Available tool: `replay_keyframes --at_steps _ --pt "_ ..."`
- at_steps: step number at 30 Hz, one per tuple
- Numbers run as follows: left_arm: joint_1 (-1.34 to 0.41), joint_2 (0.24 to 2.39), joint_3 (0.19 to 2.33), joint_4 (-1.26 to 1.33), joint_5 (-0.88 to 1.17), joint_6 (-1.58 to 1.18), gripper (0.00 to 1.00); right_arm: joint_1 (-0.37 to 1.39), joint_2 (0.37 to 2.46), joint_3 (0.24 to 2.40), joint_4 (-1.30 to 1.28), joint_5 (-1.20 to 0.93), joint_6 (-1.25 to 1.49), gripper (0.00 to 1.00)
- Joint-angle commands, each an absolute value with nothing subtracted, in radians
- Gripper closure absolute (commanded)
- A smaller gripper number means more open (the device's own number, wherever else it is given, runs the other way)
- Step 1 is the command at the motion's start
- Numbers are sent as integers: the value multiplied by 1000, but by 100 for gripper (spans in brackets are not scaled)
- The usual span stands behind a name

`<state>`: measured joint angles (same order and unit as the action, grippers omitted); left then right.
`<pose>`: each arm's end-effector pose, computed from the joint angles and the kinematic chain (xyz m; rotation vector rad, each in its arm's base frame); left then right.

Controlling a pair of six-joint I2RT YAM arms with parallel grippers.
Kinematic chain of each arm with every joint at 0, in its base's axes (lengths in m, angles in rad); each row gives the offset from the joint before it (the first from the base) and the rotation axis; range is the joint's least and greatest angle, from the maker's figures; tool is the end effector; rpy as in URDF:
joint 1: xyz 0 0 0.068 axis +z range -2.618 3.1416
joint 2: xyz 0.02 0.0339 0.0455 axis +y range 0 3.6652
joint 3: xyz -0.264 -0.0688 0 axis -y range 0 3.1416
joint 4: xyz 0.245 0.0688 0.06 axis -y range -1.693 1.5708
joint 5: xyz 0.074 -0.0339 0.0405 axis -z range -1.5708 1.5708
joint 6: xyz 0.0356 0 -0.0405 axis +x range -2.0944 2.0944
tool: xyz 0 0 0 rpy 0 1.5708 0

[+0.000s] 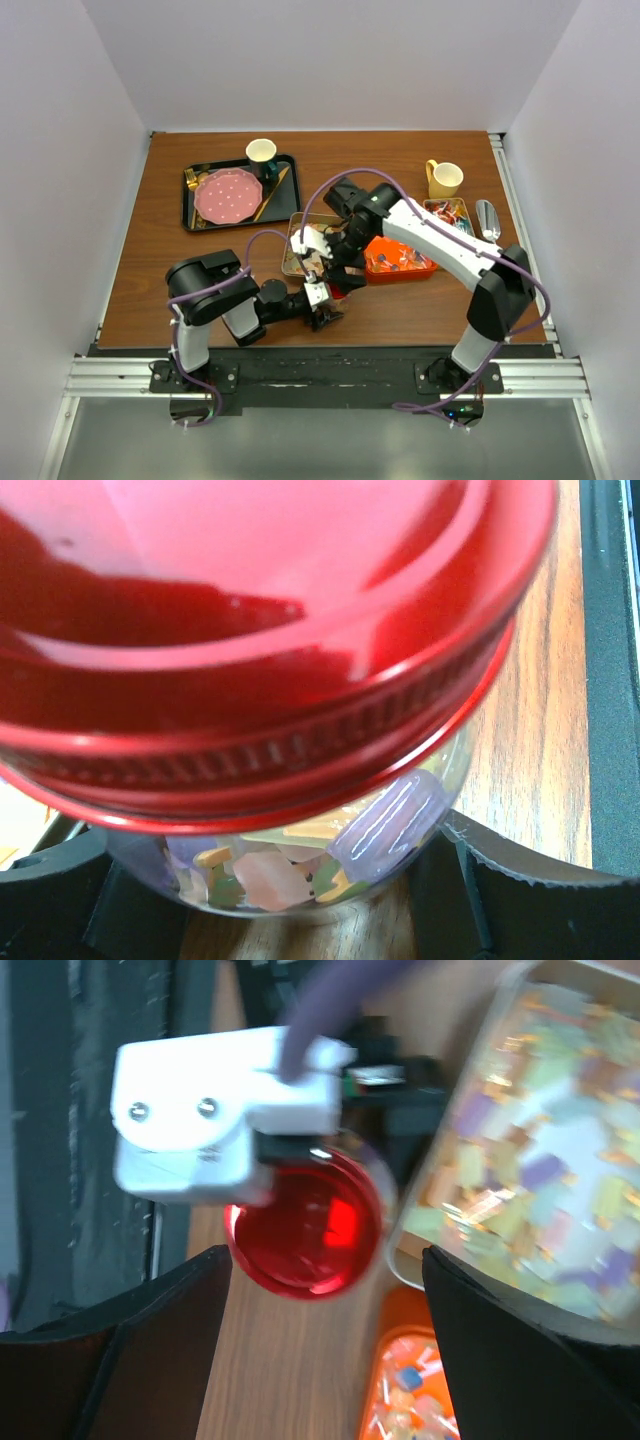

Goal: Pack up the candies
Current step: Screw the bottle lid onto the packing bottle.

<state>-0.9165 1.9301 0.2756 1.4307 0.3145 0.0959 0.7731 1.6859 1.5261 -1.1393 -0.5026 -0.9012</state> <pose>0.1479 -0.2109 0.0875 1.1041 1.5078 -0.8597 0.2242 0.2427 0.2947 -2.1165 1.7775 0.6835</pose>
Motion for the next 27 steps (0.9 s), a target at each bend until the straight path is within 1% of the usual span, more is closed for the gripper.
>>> replay_keyframes --at_steps 1,10,14,17,22,27 --pt "-908 1951 267 1480 298 130 100 782 1684 1548 -1217 -543 -997 18" --pt "-908 1953 270 1479 272 138 100 784 1667 1519 -1233 -532 -1034 19" --pt "-902 1957 272 1485 224 147 100 787 1649 1497 -1236 -540 -1025 20" --pt "-887 1962 273 1488 242 134 100 787 1626 1482 -1247 -531 -1011 20" --pt "-874 1980 282 1494 253 114 100 787 1530 1352 -1276 -483 -991 21" --pt "-871 1988 287 1494 262 114 100 784 1451 1266 -1290 -427 -973 21"
